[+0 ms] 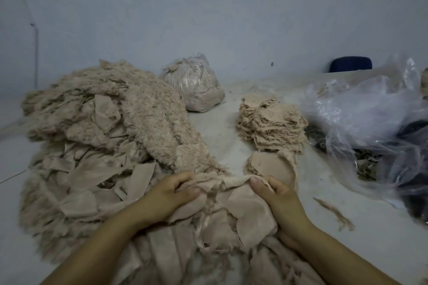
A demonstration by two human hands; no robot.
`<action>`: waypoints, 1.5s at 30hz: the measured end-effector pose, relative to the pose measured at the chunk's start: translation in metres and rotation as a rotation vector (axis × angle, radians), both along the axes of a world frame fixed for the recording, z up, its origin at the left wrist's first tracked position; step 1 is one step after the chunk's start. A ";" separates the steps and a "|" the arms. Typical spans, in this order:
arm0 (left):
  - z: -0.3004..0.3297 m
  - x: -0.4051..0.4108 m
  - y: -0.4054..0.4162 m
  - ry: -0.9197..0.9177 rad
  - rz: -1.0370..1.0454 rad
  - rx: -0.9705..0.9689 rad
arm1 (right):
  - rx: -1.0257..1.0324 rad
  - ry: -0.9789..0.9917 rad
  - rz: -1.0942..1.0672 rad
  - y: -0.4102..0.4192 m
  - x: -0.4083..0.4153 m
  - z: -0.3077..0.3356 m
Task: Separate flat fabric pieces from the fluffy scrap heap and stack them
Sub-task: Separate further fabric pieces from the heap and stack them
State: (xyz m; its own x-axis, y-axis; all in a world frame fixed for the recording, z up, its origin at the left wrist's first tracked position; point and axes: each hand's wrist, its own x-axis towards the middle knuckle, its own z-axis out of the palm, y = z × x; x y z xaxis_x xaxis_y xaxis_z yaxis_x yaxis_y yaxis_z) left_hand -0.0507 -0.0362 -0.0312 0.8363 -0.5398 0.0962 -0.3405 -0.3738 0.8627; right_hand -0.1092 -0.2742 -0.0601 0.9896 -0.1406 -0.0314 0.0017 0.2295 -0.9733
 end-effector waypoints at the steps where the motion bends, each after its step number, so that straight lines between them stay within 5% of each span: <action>1: -0.001 0.001 -0.007 0.059 0.062 -0.071 | 0.050 0.037 0.039 0.000 0.001 0.002; 4: 0.000 0.000 -0.029 0.009 0.168 -0.123 | 0.148 0.130 0.190 -0.002 0.008 0.013; 9: -0.001 -0.005 -0.057 0.069 -0.013 -0.107 | 0.069 0.063 0.233 -0.002 0.017 0.023; 13: 0.002 0.001 -0.063 0.322 0.009 -0.382 | -0.106 0.077 0.308 -0.002 0.014 0.024; 21: 0.013 0.018 -0.073 0.261 0.482 -0.555 | -0.333 0.153 0.451 -0.006 0.004 0.021; 25: 0.011 0.020 -0.064 0.163 0.394 -0.305 | -0.153 0.176 0.327 -0.015 0.009 0.016; 29: 0.011 0.014 -0.077 0.345 0.113 -0.169 | -0.136 0.136 0.341 -0.009 0.009 0.016; 34: 0.008 0.007 -0.103 0.032 0.003 0.086 | -0.179 0.109 0.315 0.000 0.010 0.019; 37: 0.007 0.009 -0.104 0.023 0.059 -0.052 | -0.086 0.123 0.303 -0.004 0.008 0.020; 40: 0.006 0.012 -0.104 0.217 0.185 -0.387 | 0.040 0.150 0.317 -0.006 0.006 0.020; 43: 0.011 0.019 -0.105 0.390 0.452 -0.733 | -0.042 0.160 0.321 -0.003 0.001 0.019; 45: 0.018 0.025 -0.093 0.304 0.521 -0.677 | -0.076 0.150 0.215 -0.001 0.000 0.018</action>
